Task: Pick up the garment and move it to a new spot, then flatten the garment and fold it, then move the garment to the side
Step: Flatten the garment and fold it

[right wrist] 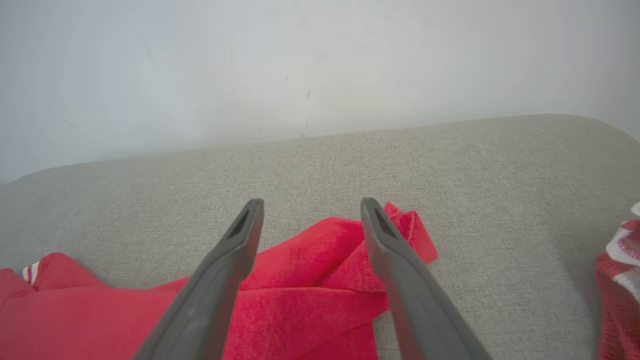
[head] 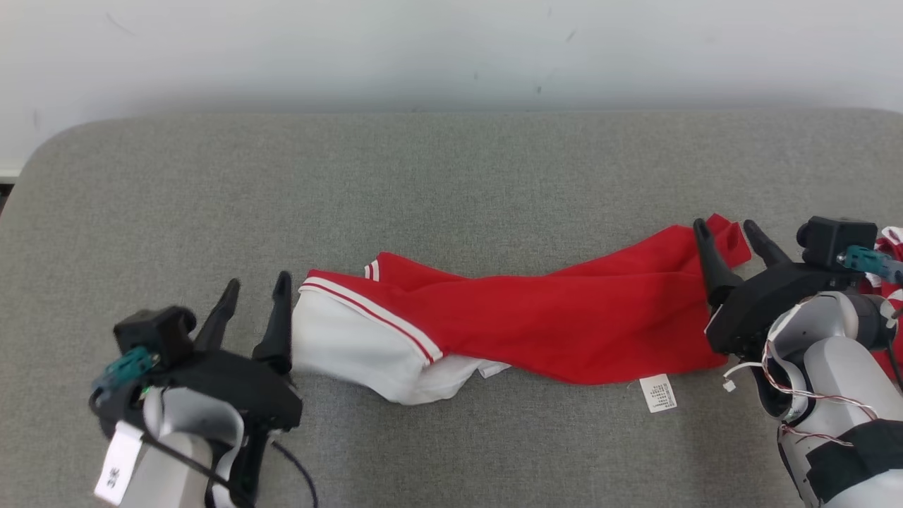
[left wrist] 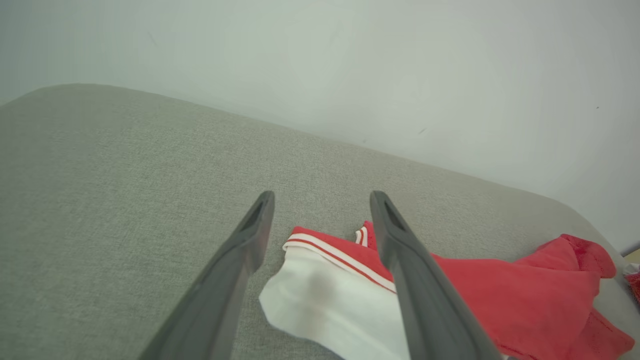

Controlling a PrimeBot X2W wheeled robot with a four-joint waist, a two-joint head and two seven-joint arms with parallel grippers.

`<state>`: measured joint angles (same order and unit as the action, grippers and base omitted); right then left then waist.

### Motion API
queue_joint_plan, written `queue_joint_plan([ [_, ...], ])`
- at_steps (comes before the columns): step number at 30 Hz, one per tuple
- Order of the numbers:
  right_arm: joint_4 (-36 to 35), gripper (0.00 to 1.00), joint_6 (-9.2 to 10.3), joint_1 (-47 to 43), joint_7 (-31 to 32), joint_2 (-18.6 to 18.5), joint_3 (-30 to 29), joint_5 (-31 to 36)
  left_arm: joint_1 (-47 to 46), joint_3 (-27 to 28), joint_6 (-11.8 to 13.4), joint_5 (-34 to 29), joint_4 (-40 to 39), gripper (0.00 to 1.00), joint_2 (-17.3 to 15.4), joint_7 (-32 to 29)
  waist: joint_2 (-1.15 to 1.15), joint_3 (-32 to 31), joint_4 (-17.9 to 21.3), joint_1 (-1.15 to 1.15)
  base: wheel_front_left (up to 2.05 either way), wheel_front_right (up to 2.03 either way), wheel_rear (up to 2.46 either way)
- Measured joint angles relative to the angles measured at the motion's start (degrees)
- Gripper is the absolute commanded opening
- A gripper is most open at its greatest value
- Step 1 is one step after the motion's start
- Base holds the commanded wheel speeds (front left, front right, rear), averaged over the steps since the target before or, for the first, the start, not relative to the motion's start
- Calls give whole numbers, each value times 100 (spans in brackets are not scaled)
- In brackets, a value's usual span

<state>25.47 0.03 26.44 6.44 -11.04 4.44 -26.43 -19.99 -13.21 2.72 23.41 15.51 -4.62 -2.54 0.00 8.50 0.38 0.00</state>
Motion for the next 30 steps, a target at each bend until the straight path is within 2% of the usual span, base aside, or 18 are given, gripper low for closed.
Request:
queue_joint_plan([
  [9, -365, 100, 181, -654, -699, -91, -233, 162, 721, 131, 161, -398, -181, 100, -336, 567, 0, -346, 36, 0, 0, 0, 0],
  [15, -829, 100, 259, -1399, -1193, 37, -282, 196, 1260, -12, -51, -423, -550, 100, -436, 1138, 0, -651, 46, 1, 0, 0, 0],
  [19, -1118, 100, 357, -1965, -1524, 196, -278, 286, 1744, -40, -75, -436, -738, 100, -443, 1461, 0, -868, 48, 1, 0, 0, 0],
  [23, -1319, 100, 435, -2407, -1796, 408, -271, 296, 2190, -13, -73, -441, -896, 100, -482, 1555, 1, -1051, 64, 2, 0, 0, 0],
  [30, -1429, 100, 477, -2868, -1864, 480, -310, 298, 2480, -21, -80, -481, -982, 100, -606, 1569, 1, -1165, 122, 1, 0, 0, 0],
])
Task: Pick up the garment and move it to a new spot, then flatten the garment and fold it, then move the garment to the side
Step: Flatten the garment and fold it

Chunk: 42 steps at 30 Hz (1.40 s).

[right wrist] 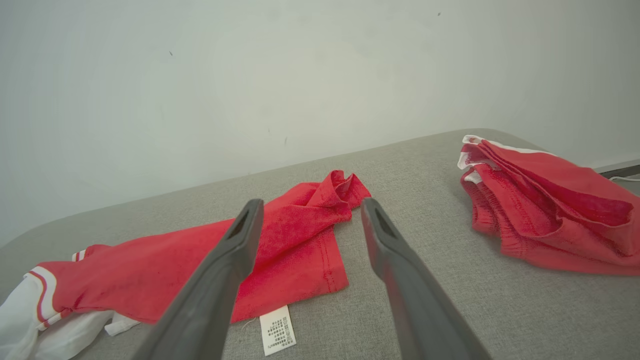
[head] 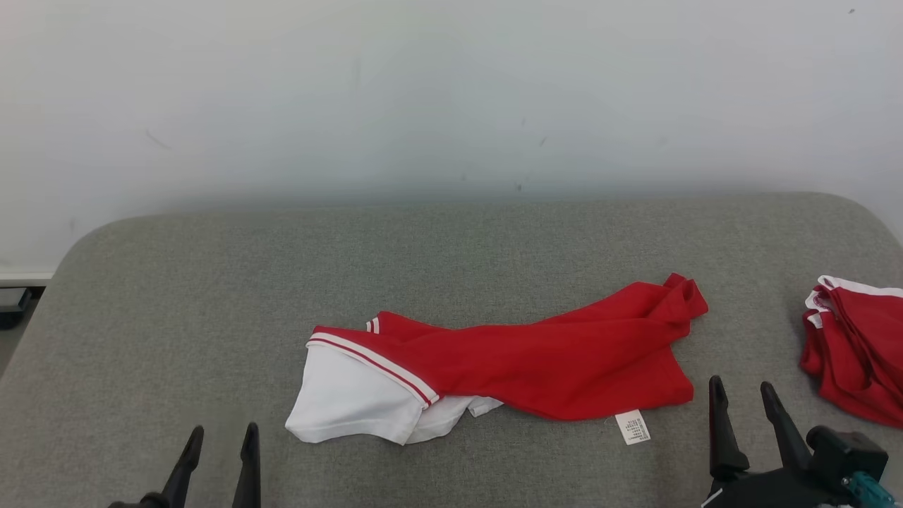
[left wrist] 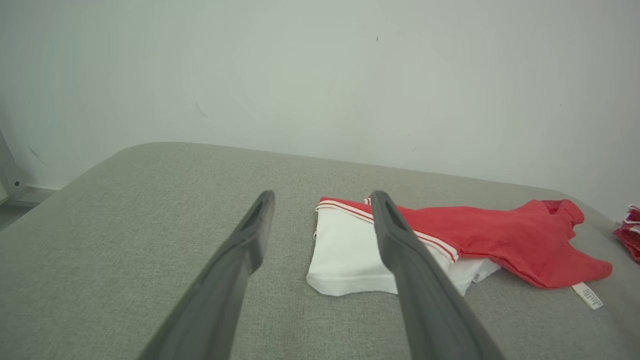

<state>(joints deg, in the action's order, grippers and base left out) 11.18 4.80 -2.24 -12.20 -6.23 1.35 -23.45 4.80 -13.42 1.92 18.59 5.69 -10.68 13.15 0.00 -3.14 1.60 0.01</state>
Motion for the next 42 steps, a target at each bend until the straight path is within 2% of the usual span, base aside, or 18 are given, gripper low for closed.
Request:
queue_joint_plan([
  [6, 37, 100, 7, -116, 0, 10, 59, 11, 172, -44, -51, -49, 108, 100, -101, -1, 0, 13, 5, 0, 0, 0, 0],
  [28, -36, 100, 9, -117, 16, 22, 81, 10, 172, -89, -123, -29, 176, 100, -105, -132, 0, 110, 30, -1, 0, 0, 0],
  [35, 172, 100, 26, -41, 722, -24, 185, -55, -339, -196, -296, 77, 515, 100, -141, -655, 0, 236, 35, -1, 0, 0, 0],
  [42, 387, 100, 24, 593, 1605, -372, 327, 1, -1023, -292, -493, 368, 1066, 100, -62, -1494, -1, 409, 37, -1, 0, 0, 0],
])
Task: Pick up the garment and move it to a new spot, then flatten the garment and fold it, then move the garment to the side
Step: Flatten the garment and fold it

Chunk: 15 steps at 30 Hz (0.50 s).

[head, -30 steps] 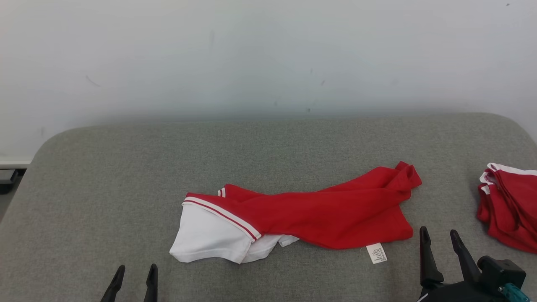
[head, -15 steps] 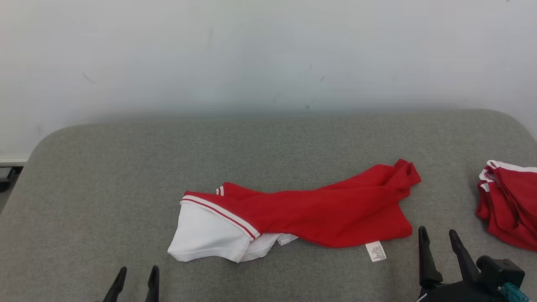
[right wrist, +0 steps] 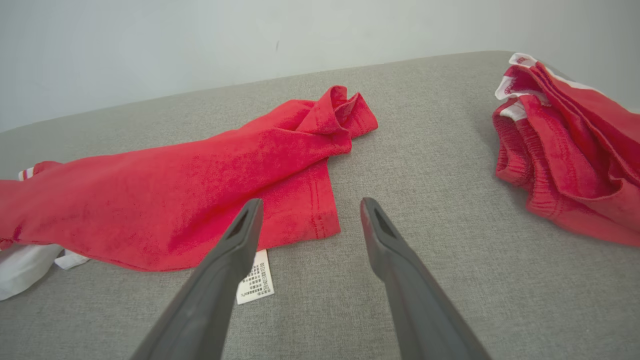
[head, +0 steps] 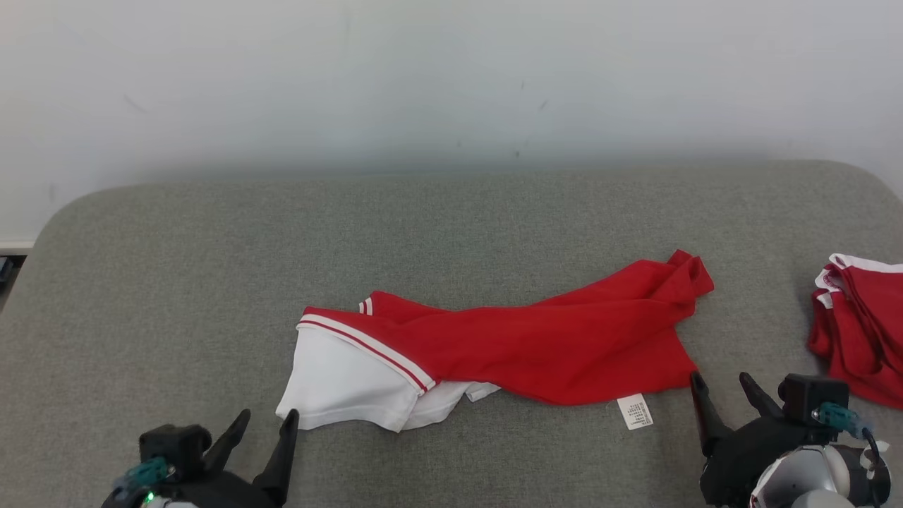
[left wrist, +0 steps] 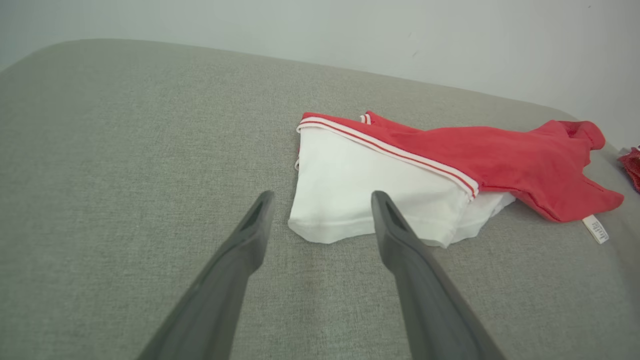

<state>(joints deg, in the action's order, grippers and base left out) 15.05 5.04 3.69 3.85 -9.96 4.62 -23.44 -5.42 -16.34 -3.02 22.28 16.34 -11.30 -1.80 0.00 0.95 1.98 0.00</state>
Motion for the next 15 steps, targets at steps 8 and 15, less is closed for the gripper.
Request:
queue_joint_plan([
  [8, 345, 100, -136, 618, 657, -201, 149, 34, -489, -97, -60, 48, 500, 100, -33, -622, 0, 268, -12, 0, 0, 0, 0],
  [15, 735, 100, -177, 922, 991, -285, 148, 26, -1067, -226, -198, 66, 966, 100, 24, -956, 0, 584, -62, 0, 0, 0, 0],
])
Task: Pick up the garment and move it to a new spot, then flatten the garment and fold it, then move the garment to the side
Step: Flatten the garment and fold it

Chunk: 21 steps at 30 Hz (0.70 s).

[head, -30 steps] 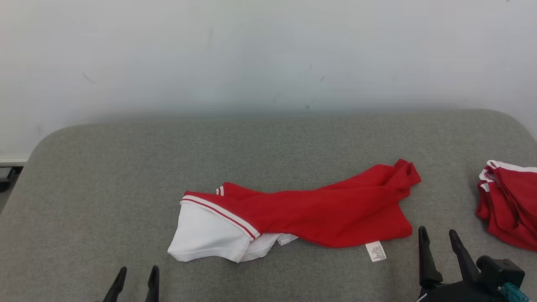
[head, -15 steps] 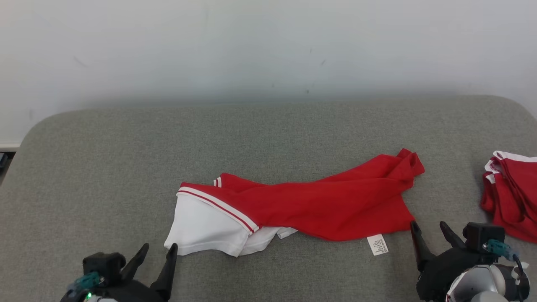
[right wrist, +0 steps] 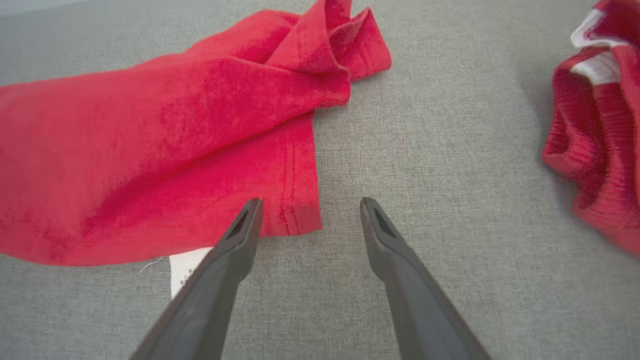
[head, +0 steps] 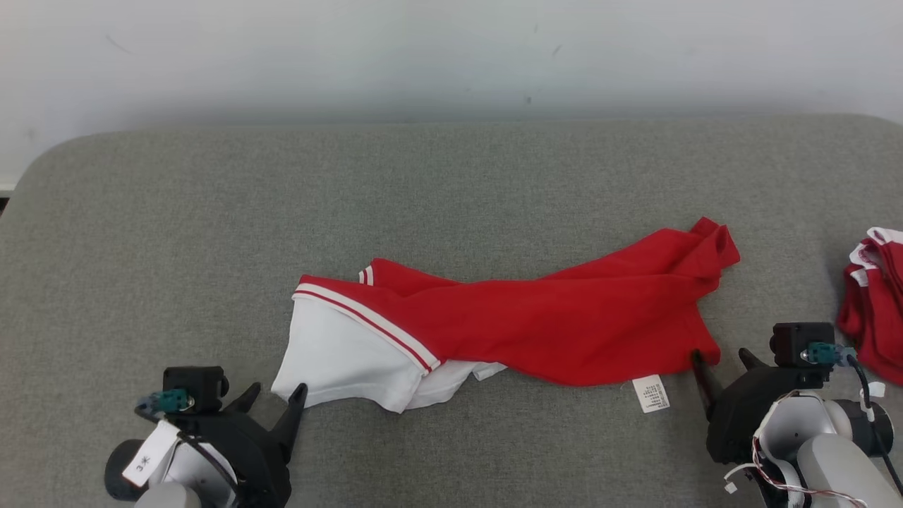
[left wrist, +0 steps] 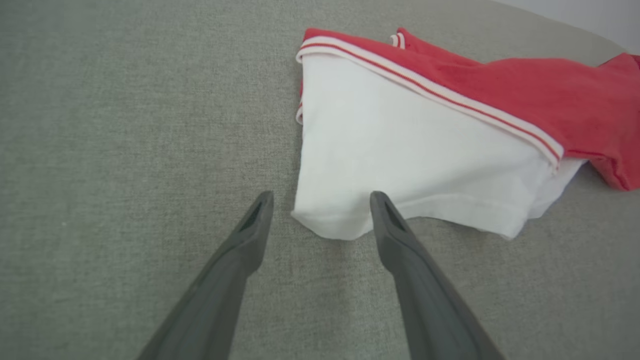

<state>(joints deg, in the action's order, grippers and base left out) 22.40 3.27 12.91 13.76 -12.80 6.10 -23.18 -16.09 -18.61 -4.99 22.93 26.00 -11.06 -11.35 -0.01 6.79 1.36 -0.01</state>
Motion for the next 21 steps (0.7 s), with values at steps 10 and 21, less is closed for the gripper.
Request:
queue_joint_plan([
  [10, 476, 100, -134, 444, 196, 96, 119, -53, -332, 25, -12, 14, 502, 100, 38, -78, 0, 283, -91, 0, 0, 0, 0],
  [21, 731, 47, -152, 447, 233, 131, 99, -130, -477, -31, -89, 52, 843, 93, 124, 32, 0, 282, -116, 0, 0, 0, 0],
])
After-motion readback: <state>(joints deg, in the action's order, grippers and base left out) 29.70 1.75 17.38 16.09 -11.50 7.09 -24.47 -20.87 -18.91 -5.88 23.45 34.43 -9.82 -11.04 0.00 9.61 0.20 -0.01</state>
